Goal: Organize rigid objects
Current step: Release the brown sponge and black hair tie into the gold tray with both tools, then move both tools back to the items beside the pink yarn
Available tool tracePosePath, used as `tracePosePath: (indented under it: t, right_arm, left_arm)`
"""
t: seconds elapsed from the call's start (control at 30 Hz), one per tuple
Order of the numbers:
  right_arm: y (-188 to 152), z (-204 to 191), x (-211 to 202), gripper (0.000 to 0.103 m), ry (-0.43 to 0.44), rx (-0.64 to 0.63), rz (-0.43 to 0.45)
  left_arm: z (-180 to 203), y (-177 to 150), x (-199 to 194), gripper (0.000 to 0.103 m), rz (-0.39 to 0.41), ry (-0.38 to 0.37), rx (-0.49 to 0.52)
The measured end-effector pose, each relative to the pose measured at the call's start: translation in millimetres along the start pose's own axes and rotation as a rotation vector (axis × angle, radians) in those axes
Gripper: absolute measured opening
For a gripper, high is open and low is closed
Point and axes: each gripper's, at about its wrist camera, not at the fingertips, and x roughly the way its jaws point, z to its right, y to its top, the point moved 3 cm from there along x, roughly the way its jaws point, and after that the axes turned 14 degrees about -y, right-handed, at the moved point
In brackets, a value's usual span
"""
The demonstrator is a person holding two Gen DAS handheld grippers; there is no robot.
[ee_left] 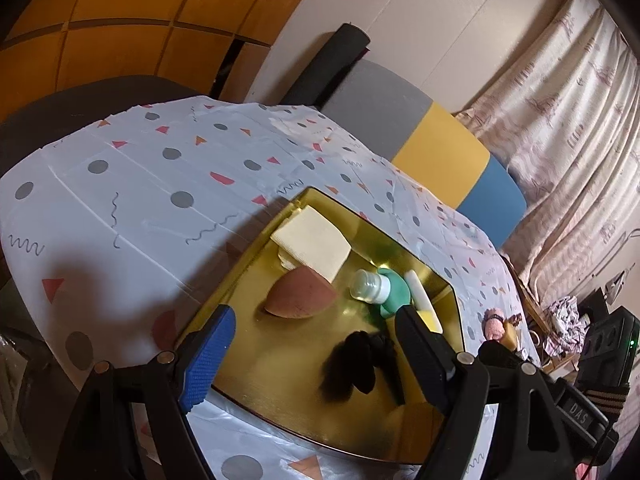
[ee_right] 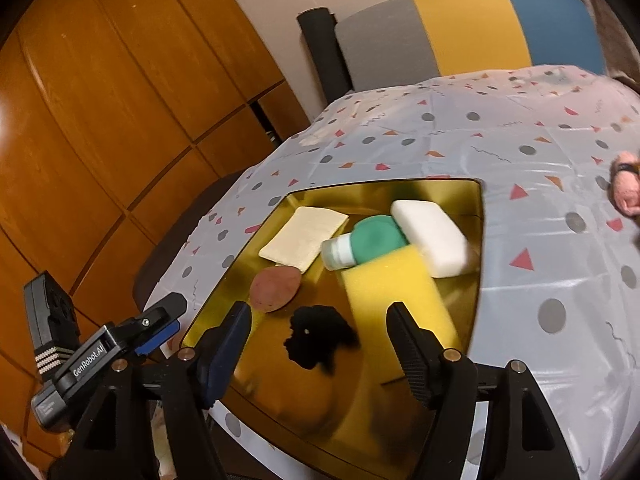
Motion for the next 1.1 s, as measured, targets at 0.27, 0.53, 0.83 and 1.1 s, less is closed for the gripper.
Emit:
tracePosePath:
  t: [0.27, 0.53, 0.83, 1.1]
  right_arm:
    - [-4.0, 8.5, -4.7, 0.071, -0.014, 0.012, -0.003]
    - [-16.2, 24.6, -19.2, 0.071, -0.106, -0.069, 0.036]
    - [-32.8, 121.2, -34.4, 0.071, -0.233, 0.104, 0.006]
    - [-50.7, 204.4, -50.0, 0.072, -0.333, 0.235, -0.002]
  left_arm:
    - [11.2, -7.0, 5.3, 0.083, -0.03, -0.011, 0.031]
    - [31.6, -13.7, 9.8, 0.083, -0.06, -0.077, 0.058]
    - [77.5, -31.7, 27.2, 0.083, -0.157, -0.132, 0.133]
    - [137.4, -60.2, 57.5, 0.083, -0.292, -0.186, 0.259]
